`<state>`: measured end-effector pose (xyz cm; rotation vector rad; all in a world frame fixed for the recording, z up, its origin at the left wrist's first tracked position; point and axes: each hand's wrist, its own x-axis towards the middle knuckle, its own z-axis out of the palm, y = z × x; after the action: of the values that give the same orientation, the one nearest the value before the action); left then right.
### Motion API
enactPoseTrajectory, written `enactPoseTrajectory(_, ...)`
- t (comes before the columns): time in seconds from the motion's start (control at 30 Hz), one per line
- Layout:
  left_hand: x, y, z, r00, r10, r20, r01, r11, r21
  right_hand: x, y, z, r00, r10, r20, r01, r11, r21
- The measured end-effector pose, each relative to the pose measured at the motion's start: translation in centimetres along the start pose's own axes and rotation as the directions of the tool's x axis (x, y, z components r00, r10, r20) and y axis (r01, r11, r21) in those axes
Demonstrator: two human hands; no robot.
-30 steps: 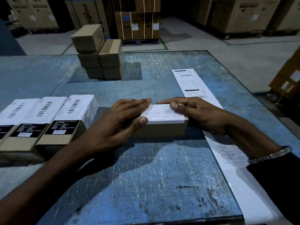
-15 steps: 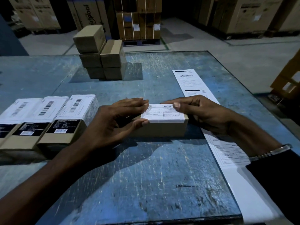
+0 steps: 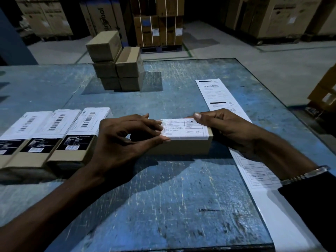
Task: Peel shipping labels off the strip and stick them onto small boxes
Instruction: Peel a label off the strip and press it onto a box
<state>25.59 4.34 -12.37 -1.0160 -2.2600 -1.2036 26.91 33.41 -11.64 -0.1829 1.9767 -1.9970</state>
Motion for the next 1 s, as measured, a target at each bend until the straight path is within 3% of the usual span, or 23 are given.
enactPoseTrajectory(0.1,0.3,-0.3,0.5,0.999,0.053,-0.001,-0.053,0.998,0.046,0.1,0.3,-0.2,1.0,0.018,-0.018,-0.018,1.0,0.017)
enactPoseTrajectory(0.2,0.6,-0.9,0.8,0.98,0.158,0.118,-0.172,0.977,0.123,-0.2,-0.1,0.1,1.0,0.027,-0.011,-0.027,1.0,0.014)
enactPoseTrajectory(0.53,0.6,0.7,0.4,0.999,0.052,0.001,-0.052,0.994,0.1,-0.3,-0.2,0.3,0.999,0.037,-0.015,-0.037,0.999,0.01)
enactPoseTrajectory(0.73,1.1,-0.4,0.7,0.971,0.131,0.2,-0.189,0.932,0.308,0.0,-0.3,0.4,0.999,0.035,-0.034,-0.035,0.999,0.007)
enactPoseTrajectory(0.83,1.0,-0.2,1.0,0.97,0.113,0.216,-0.189,0.909,0.372,0.0,-0.2,0.3,0.999,0.034,-0.041,-0.034,0.999,-0.005)
enactPoseTrajectory(1.0,1.1,-0.3,0.8,0.979,0.098,0.178,-0.148,0.944,0.295,0.0,-0.1,0.3,0.999,0.034,-0.028,-0.033,0.999,0.009)
